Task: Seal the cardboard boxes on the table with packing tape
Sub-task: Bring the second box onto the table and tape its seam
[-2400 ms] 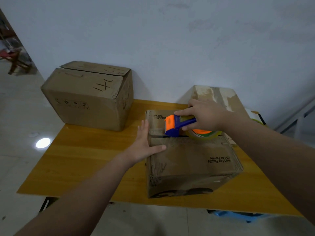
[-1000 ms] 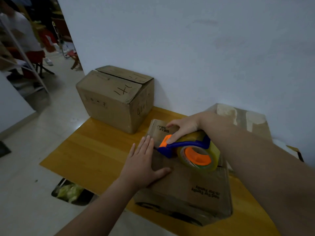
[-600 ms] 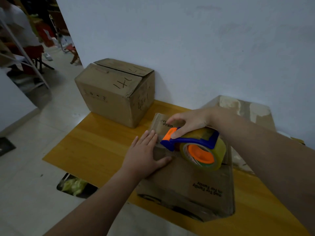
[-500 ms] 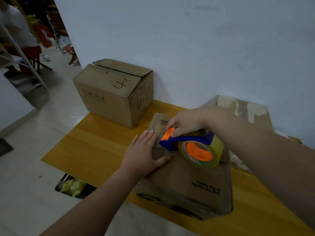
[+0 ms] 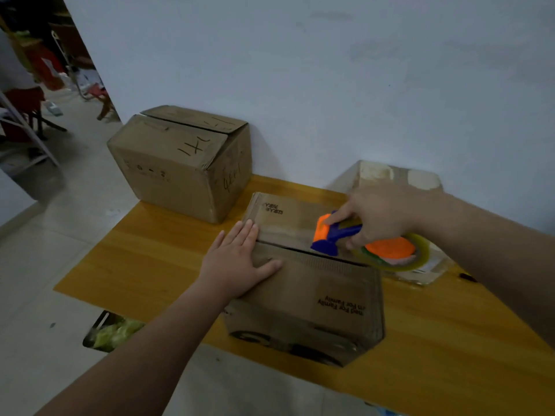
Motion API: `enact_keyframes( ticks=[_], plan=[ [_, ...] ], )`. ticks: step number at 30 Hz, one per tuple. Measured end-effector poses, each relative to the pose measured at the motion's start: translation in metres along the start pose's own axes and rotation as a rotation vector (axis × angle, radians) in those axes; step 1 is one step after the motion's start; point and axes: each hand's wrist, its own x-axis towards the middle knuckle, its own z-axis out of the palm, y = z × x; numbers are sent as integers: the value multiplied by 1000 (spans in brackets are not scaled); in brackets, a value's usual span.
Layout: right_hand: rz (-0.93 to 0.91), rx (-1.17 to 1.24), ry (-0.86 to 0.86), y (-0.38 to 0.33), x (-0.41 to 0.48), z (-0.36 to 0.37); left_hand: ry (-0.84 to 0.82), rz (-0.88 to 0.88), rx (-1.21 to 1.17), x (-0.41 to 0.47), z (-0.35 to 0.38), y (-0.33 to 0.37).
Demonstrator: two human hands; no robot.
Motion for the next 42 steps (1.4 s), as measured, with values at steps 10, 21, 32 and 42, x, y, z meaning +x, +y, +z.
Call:
enact_keyframes(
  ticks=[10,21,32,42],
  plan=[
    [39,20,-14,-4,9,27,-112,112,85,4,3,53],
    [135,127,-156,3,18,22,-108,24,137,3,-8,28],
    [247,347,-402,-1,78,17,32,197,-37,-29,5,59],
    [196,428,-421,3,77,23,28,170,-57,-15,7,55]
  ],
)
